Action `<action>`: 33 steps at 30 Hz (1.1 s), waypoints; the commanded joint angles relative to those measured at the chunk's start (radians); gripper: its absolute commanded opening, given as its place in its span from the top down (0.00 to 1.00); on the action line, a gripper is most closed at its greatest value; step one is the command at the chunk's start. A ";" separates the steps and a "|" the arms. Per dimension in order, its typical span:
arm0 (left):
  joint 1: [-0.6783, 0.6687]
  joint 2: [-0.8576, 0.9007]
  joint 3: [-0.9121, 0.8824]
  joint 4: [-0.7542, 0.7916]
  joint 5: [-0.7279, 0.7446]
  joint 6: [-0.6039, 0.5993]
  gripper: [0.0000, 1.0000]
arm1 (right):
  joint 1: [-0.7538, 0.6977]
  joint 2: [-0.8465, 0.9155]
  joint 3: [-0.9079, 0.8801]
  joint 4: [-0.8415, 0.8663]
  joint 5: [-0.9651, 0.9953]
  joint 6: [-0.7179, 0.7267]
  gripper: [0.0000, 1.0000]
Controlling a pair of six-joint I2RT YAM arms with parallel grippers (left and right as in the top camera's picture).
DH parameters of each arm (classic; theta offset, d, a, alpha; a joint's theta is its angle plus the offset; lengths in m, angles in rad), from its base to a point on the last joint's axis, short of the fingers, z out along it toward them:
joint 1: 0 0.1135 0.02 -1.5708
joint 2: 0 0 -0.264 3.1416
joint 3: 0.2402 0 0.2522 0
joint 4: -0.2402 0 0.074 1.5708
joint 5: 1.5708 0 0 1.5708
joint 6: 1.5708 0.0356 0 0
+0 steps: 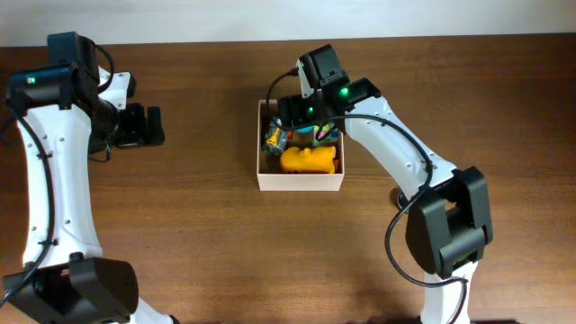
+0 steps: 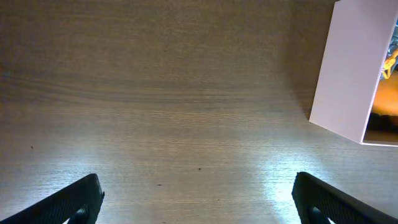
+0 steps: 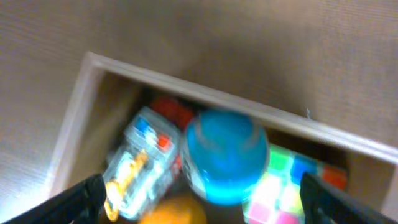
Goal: Pack container
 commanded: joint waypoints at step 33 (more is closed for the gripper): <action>0.004 -0.003 -0.005 0.002 0.008 -0.013 0.01 | -0.501 -0.383 -0.611 -0.223 -0.018 0.110 0.26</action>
